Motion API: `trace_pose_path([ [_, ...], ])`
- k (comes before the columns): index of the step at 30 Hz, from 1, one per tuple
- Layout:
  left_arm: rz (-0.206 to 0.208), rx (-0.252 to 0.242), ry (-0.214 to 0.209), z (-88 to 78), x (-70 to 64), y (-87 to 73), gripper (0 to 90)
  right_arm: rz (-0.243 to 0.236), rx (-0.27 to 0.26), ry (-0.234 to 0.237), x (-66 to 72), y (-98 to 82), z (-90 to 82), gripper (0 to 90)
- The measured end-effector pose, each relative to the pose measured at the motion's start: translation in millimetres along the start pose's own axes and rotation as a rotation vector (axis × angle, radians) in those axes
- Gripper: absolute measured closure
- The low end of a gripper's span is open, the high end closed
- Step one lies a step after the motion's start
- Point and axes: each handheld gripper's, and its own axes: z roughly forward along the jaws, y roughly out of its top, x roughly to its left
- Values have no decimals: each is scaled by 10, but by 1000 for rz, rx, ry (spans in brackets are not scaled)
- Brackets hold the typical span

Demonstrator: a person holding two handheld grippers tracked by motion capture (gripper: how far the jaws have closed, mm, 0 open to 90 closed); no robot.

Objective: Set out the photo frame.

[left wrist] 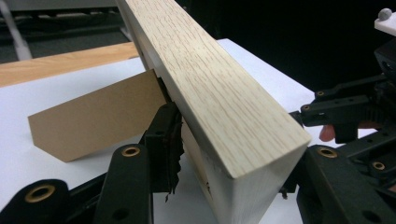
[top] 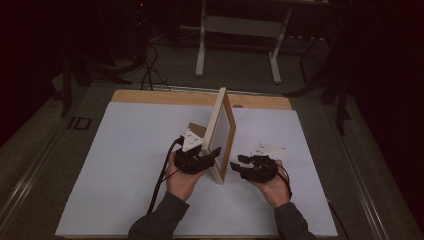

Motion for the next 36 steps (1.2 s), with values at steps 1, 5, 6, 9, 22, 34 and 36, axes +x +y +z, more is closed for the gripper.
trace_pose_path([
  [1,-5,-2,0,1,0,-3,550,-2,0,0,4,0,1,550],
  [5,-20,-2,11,1,-14,-3,562,2,-3,0,-3,0,-3,551],
  [6,-22,-1,14,1,-16,-3,566,1,-4,0,-7,-2,-4,551],
  [9,-30,-3,23,2,-23,-4,574,0,-5,-1,-15,-3,-7,551],
  [22,-75,-5,44,-40,82,-2,666,5,-6,-4,-26,-8,-13,548],
  [34,-110,11,-12,-58,231,23,680,10,-10,-6,-43,-9,-25,547],
  [36,-115,14,-21,-65,260,25,683,11,-11,-7,-48,-9,-30,547],
])
